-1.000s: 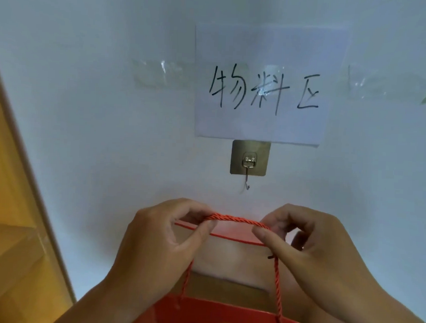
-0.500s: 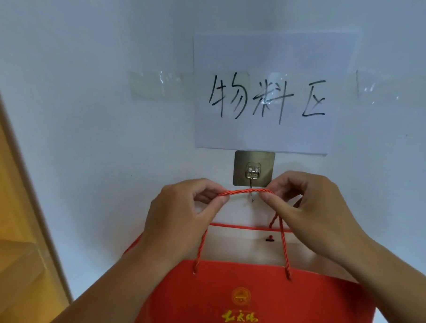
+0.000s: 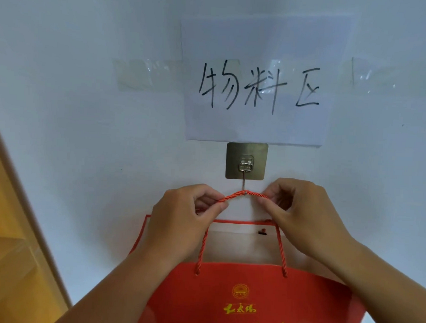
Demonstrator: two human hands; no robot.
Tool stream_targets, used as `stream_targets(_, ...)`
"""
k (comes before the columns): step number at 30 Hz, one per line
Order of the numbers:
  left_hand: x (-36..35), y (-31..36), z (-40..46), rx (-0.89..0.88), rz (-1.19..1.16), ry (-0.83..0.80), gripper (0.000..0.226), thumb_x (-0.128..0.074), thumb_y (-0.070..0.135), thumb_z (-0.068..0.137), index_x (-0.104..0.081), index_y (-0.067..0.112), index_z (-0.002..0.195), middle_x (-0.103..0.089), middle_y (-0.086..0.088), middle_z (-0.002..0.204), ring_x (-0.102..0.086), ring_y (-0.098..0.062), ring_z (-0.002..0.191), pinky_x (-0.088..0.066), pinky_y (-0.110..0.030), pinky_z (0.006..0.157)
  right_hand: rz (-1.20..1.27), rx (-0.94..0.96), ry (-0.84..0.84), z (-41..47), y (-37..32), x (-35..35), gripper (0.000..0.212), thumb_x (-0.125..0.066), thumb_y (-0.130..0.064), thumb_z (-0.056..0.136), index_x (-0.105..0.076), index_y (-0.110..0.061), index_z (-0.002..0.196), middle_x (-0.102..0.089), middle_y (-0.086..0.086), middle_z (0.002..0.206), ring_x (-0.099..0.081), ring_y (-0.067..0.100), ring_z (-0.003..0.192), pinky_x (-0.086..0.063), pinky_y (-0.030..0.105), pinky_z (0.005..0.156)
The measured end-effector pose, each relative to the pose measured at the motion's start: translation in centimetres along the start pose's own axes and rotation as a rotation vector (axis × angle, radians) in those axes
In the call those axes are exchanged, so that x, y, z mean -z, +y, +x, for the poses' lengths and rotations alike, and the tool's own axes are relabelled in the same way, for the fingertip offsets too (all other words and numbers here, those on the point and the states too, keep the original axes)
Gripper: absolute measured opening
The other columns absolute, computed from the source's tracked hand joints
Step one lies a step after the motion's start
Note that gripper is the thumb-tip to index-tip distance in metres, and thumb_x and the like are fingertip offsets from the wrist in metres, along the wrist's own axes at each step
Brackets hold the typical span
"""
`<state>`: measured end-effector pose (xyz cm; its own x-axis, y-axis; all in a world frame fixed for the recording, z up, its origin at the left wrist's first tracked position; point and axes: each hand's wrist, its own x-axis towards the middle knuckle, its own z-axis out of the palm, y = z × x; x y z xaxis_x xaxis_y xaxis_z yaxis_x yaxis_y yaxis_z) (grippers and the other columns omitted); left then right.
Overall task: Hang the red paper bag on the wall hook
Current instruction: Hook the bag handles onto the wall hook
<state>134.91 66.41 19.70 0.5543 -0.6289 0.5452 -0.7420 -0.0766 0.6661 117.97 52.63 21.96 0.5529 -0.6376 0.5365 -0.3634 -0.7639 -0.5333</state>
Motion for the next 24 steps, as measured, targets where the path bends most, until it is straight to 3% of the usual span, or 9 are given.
stream_targets(2,-0.5,-0.1,-0.4,0.011,-0.006,-0.002,0.004,-0.081,0.038,0.083,-0.079,0.037,0.087,-0.076,0.022,0.074,-0.070,0.010,0.077,-0.054,-0.014,0.065,-0.017,0.006,-0.006,-0.3,0.3,-0.5,0.018,-0.077,-0.036,0.088,-0.073,-0.025,0.074,-0.069,-0.008,0.062,-0.062,0.006,0.057,-0.044,0.023,0.055)
stream_targets(8,-2.1,-0.3,-2.4,0.016,-0.089,-0.052,0.010,-0.076,0.035,0.089,-0.076,0.033,0.098,-0.078,0.017,0.082,-0.073,0.005,0.079,-0.063,-0.030,0.074,-0.016,0.057,-0.011,-2.1,0.2,-2.1,0.019,-0.072,-0.041,0.090,-0.071,-0.028,0.077,-0.069,-0.009,0.065,-0.066,0.005,0.062,-0.053,0.027,0.060)
stream_targets(15,-1.7,0.0,-2.4,0.025,-0.077,-0.023,0.016,-0.079,0.042,0.084,-0.076,0.034,0.098,-0.078,0.020,0.082,-0.073,0.008,0.079,-0.064,-0.028,0.073,0.022,0.050,-0.002,-2.3,0.4,-1.9,0.016,-0.073,-0.041,0.089,-0.072,-0.028,0.079,-0.068,-0.011,0.064,-0.066,0.005,0.062,-0.054,0.027,0.061)
stream_targets(24,-1.2,0.9,-3.5,-0.074,0.053,-0.015,0.035,-0.068,0.053,0.088,-0.069,0.036,0.118,-0.074,0.022,0.109,-0.067,0.007,0.098,-0.062,-0.019,0.081,0.081,0.049,-0.017,-2.9,1.0,-1.7,0.031,-0.067,-0.058,0.085,-0.071,-0.028,0.077,-0.072,-0.006,0.066,-0.070,0.009,0.065,-0.060,0.042,0.065)
